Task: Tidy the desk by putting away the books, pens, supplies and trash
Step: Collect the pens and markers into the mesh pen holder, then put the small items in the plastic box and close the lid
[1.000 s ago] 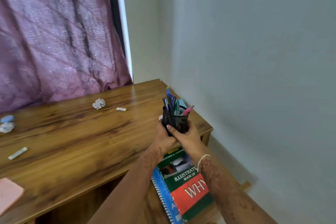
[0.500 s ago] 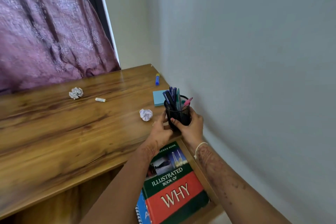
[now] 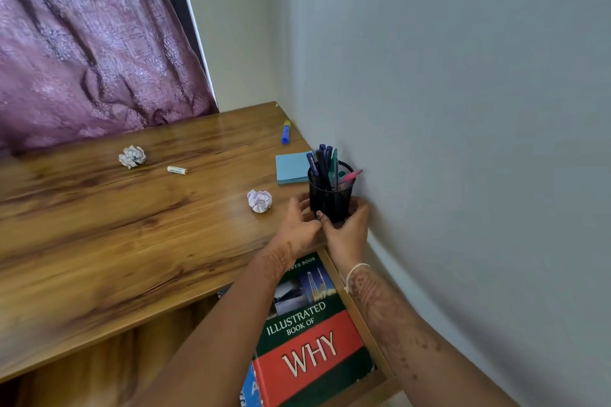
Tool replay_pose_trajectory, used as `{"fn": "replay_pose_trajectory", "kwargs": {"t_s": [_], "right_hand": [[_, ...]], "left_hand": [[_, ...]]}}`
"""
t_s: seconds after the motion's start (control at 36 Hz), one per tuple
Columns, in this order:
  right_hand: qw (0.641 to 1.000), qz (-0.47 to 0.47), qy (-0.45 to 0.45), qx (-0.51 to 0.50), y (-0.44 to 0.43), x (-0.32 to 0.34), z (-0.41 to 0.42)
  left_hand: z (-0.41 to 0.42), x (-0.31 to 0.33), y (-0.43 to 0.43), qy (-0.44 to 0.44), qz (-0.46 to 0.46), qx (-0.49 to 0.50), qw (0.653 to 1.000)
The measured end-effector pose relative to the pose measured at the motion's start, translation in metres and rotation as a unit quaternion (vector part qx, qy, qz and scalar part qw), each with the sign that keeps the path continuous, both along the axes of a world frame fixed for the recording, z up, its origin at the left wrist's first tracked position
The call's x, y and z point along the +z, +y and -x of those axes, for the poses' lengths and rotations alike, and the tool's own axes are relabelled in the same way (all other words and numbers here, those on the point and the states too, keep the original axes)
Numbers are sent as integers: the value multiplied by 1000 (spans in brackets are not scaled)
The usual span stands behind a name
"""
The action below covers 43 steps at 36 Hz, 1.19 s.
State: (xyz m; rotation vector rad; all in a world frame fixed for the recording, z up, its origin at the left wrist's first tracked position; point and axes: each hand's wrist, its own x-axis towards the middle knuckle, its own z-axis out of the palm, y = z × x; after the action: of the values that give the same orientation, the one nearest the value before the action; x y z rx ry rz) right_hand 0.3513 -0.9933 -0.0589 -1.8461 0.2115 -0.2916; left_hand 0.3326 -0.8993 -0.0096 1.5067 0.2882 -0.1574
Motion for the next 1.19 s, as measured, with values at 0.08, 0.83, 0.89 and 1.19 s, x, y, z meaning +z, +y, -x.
{"fn": "replay_pose_trajectory", "kwargs": {"t_s": [0.08,0.83,0.89,1.19], "right_hand": [[1000,6,-5,2,-1,-1,1],[999,-16,27,25,72,34,78],[999,-11,18,29,93,39,92],[993,-22,-5,113,240,52,202]], "left_hand": [[-2,-2,-3,2,5,-13,1000],[71,22,84,18,-78,32,996],[90,29,107,17,-86,49,995],[226,44,261,-13,-108,139,984]]}}
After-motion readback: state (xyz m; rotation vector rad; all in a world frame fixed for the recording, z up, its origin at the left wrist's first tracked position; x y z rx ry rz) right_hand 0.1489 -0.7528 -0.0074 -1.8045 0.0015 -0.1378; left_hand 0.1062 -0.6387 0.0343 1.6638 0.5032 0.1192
